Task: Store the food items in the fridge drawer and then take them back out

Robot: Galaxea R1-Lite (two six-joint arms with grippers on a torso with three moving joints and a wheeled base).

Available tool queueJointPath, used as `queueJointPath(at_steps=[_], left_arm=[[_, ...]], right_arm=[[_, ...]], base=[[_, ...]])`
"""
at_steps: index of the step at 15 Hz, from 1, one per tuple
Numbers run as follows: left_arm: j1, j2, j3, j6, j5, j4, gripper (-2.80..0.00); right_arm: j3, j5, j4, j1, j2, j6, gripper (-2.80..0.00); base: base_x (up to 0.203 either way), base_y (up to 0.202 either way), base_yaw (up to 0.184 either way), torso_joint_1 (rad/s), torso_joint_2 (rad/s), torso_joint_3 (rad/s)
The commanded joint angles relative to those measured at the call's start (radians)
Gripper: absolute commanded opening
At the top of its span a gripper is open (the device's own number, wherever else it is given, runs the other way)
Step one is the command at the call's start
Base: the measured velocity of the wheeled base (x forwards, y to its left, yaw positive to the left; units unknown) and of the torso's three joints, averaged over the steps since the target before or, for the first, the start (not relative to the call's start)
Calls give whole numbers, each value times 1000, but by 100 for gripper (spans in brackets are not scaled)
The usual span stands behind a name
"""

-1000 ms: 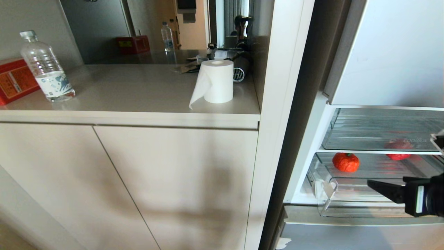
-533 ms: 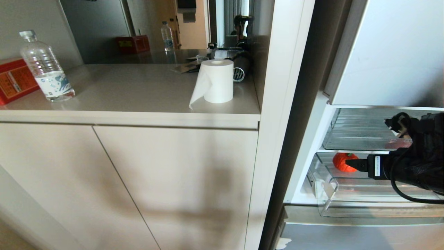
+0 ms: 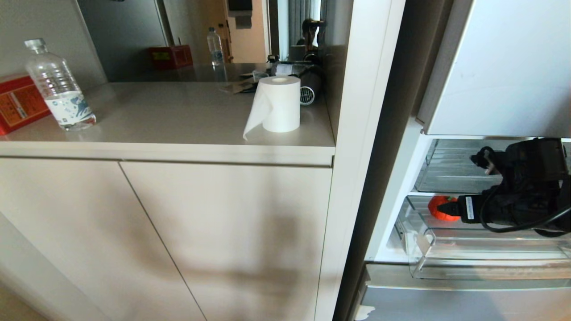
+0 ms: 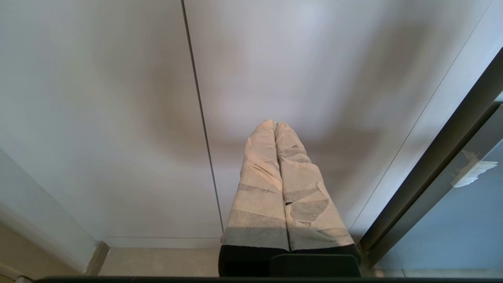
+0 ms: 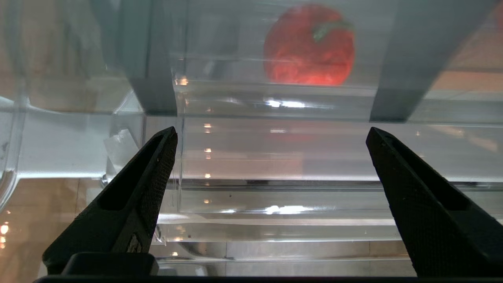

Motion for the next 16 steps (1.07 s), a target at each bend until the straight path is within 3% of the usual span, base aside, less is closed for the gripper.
queueJointPath(at_steps=[1,9,12,16], left_arm=[[0,1,0,0,0,0,-280],[0,1,0,0,0,0,-280],[0,1,0,0,0,0,-280],[0,1,0,0,0,0,-280]], right_arm=[[-29,3,85,-3,6,5,0],[49,10,299,-18,-162,30,0],[119,18,322,-27,-258,24,0],[203,17,388,-27,-431,-45,0]], base=[[0,0,0,0,0,0],[0,0,0,0,0,0],[0,0,0,0,0,0],[0,0,0,0,0,0]])
